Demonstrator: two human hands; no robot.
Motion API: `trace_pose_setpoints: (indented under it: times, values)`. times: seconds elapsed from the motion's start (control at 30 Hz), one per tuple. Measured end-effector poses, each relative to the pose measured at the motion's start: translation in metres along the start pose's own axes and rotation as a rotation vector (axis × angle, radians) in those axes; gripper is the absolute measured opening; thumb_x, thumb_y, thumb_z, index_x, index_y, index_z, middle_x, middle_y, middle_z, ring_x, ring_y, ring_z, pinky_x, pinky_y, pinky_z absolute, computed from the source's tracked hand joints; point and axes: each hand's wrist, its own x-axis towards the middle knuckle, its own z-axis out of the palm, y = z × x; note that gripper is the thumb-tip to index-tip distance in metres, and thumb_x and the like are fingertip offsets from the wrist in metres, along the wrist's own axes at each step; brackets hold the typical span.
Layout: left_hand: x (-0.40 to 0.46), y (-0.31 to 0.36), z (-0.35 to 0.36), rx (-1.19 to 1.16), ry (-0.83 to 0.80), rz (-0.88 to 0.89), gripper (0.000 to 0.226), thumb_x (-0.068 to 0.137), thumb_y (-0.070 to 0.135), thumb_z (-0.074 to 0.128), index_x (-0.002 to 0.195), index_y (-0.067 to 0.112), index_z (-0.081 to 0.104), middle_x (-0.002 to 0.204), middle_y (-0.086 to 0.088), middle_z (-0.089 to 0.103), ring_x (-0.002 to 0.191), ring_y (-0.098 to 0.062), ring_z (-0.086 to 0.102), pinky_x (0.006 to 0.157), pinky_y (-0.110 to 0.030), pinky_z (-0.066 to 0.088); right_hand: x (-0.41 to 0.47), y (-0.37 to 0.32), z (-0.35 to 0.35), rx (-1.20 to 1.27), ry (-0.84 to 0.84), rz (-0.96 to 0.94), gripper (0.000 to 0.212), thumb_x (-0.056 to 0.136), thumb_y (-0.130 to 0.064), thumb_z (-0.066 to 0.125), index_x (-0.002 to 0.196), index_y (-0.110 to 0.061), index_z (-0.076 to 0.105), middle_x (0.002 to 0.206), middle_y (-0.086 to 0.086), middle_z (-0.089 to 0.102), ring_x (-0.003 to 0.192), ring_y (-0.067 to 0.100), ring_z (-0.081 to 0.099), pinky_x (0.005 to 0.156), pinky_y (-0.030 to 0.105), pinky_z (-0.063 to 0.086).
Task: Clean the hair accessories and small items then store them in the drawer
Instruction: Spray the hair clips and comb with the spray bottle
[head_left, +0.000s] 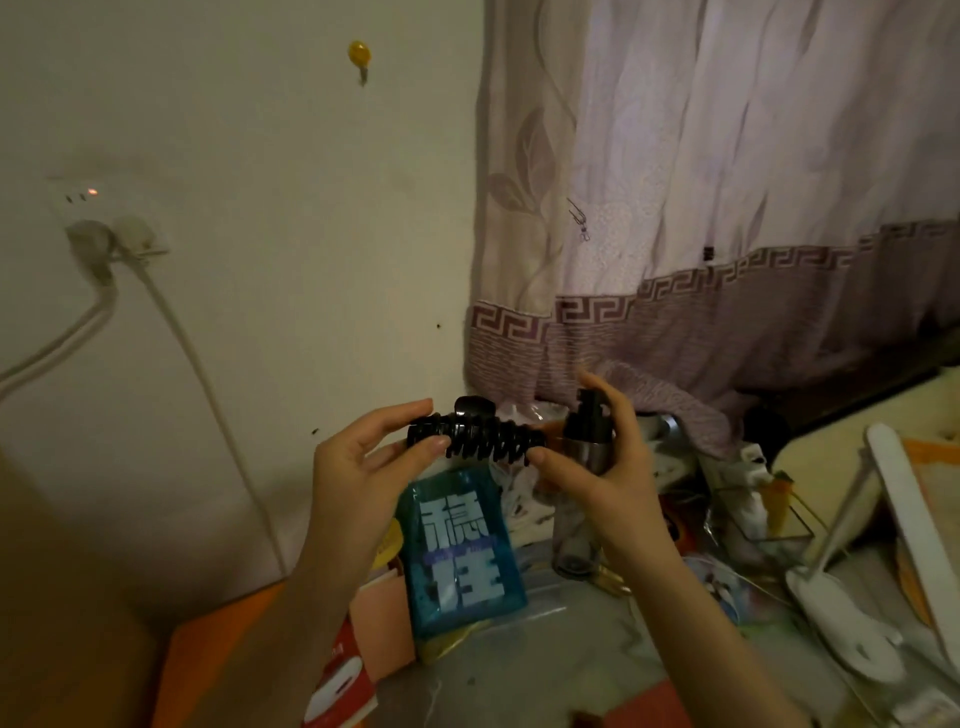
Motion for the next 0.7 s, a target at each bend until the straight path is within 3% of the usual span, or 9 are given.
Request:
trace_pose_setpoints:
  times: [0.1,0.27,0.33,0.47,0.57,0.7]
  values:
    - [-0.007,-0.013,0.010,-0.028,-0.031,-0.061,0.030,0.077,0.001,0.070,0.105,0.014,0.069,0.090,0.011,0.073,0.083,-0.010,0.070,0.061,-0.014,0.053,-0.012,0.010,-0.012,-0.037,0.057,0.020,0.068,0.074,0.001,0.075,0.124,-0.037,0.048,0.100,0.012,0.065,0.091,0.026,0.067,0.067,0.031,0.058]
    - [-0.019,-0.043,0.028,-0.022,-0.056,-0.145,0.030,0.073,0.004,0.073,0.096,0.024,0.071,0.095,0.002,0.073,0.088,-0.016,0.070,0.072,-0.026,0.057,-0.037,0.024,-0.035,-0.102,0.109,0.066,0.070,0.075,-0.003,0.077,0.128,-0.035,0.046,0.113,0.016,0.060,0.093,0.020,0.068,0.071,0.028,0.057]
    - [-0.024,-0.054,0.037,-0.009,-0.083,-0.168,0.030,0.074,0.006,0.073,0.093,0.029,0.071,0.095,0.007,0.072,0.089,-0.011,0.068,0.074,-0.029,0.056,-0.047,0.030,-0.046,-0.114,0.131,0.084,0.070,0.075,-0.001,0.076,0.128,-0.035,0.046,0.111,0.014,0.062,0.092,0.019,0.068,0.071,0.026,0.056]
    - [-0.037,-0.072,0.060,-0.019,-0.116,-0.233,0.032,0.072,0.005,0.073,0.092,0.030,0.069,0.080,0.021,0.071,0.077,0.001,0.068,0.069,-0.018,0.057,-0.063,0.043,-0.070,-0.126,0.182,0.163,0.072,0.075,-0.001,0.076,0.132,-0.029,0.044,0.101,0.010,0.065,0.089,0.016,0.068,0.066,0.025,0.056]
    - [-0.046,-0.086,0.082,-0.009,-0.139,-0.280,0.032,0.075,0.003,0.073,0.096,0.028,0.069,0.090,0.017,0.069,0.080,0.006,0.066,0.072,-0.015,0.055,-0.070,0.054,-0.092,-0.131,0.204,0.218,0.074,0.075,-0.004,0.077,0.134,-0.031,0.043,0.102,0.012,0.065,0.090,0.021,0.068,0.066,0.030,0.057]
    - [-0.054,-0.109,0.115,0.009,-0.164,-0.339,0.032,0.076,0.002,0.071,0.099,0.024,0.067,0.096,0.018,0.063,0.074,0.020,0.058,0.061,-0.002,0.046,-0.074,0.072,-0.129,-0.145,0.207,0.266,0.075,0.075,-0.003,0.076,0.134,-0.033,0.041,0.094,0.007,0.067,0.083,0.022,0.068,0.063,0.029,0.056]
